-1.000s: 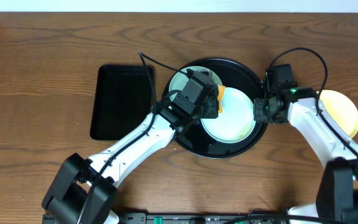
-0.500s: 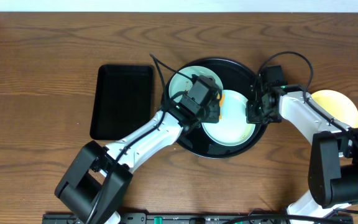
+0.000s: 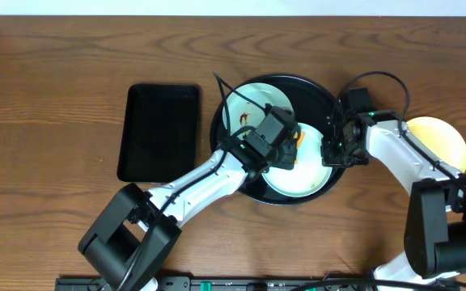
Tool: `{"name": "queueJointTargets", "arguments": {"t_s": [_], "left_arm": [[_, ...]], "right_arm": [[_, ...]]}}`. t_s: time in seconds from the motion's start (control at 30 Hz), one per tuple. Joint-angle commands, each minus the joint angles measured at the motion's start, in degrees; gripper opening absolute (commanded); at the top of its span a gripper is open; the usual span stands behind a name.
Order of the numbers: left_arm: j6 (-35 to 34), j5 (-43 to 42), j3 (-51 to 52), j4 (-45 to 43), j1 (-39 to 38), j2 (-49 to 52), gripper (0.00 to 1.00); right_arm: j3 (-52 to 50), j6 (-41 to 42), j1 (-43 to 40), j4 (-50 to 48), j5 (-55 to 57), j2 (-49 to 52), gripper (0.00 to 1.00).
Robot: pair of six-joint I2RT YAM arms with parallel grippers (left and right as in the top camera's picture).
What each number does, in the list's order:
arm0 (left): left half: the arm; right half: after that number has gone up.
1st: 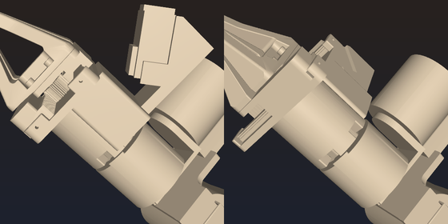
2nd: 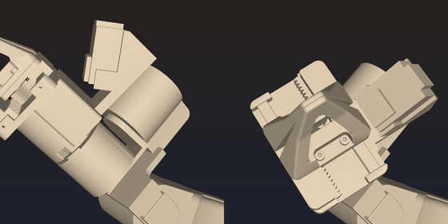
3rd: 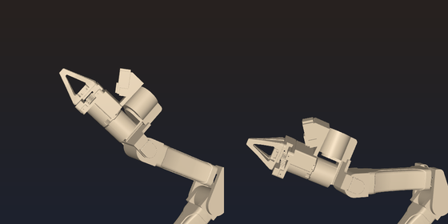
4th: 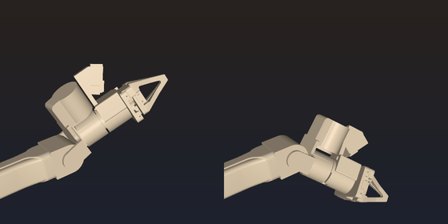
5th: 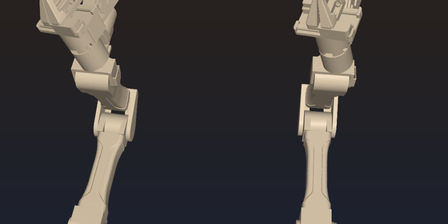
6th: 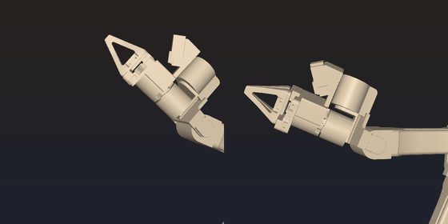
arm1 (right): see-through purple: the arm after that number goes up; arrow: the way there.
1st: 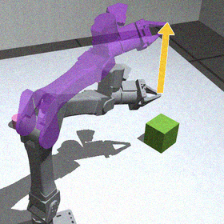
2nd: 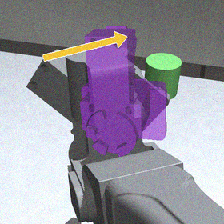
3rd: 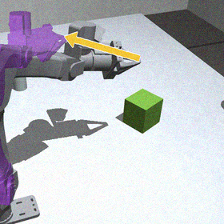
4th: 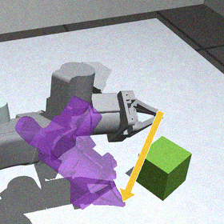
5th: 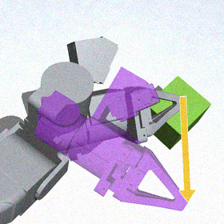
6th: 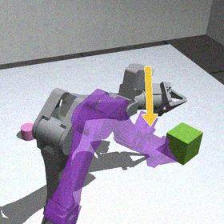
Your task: Clean dirty plates on tray and stack at the side
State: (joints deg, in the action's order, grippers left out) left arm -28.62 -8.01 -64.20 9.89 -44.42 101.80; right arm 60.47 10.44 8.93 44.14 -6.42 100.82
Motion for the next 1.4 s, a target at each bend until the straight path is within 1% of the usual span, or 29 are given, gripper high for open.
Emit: {"name": "queueJointTargets", "arguments": {"t_s": [0.0,0.4,0.5,0.6,0.77,1.13,1.27,1.37], "left_arm": [[0.74,0.15,0.13,-0.42,-1.09,1.27,0.08],[0.74,0.61,0.13,0.57,-1.2,4.35,0.08],[0.72,4.17,0.13,3.23,-1.2,5.6,0.08],[0.72,10.21,0.11,6.71,-1.14,5.64,0.08],[0.74,14.78,0.11,7.87,-0.74,2.97,0.07],[0.76,15.17,0.11,11.3,-0.09,0.31,0.07],[0.74,15.17,0.11,11.74,0.87,-4.11,0.08],[0.74,15.17,0.11,14.03,1.64,-8.07,0.07]], "right_arm": [[-0.48,0.24,1.14,0.87,1.42,-2.25,0.01],[-0.48,0.24,2.03,1.62,1.44,-2.25,0.01],[-0.48,0.24,2.03,1.86,1.44,-2.25,0.01],[-0.48,0.24,2.03,1.99,1.46,-2.25,0.01],[-0.48,0.22,2.03,2.14,1.75,-2.25,0.01],[-0.48,0.24,2.01,2.82,2.23,-2.25,0.01],[-0.48,0.24,2.01,3.08,3.26,-2.25,0.01],[-0.48,0.24,2.01,2.99,3.39,-2.25,0.01]]}}
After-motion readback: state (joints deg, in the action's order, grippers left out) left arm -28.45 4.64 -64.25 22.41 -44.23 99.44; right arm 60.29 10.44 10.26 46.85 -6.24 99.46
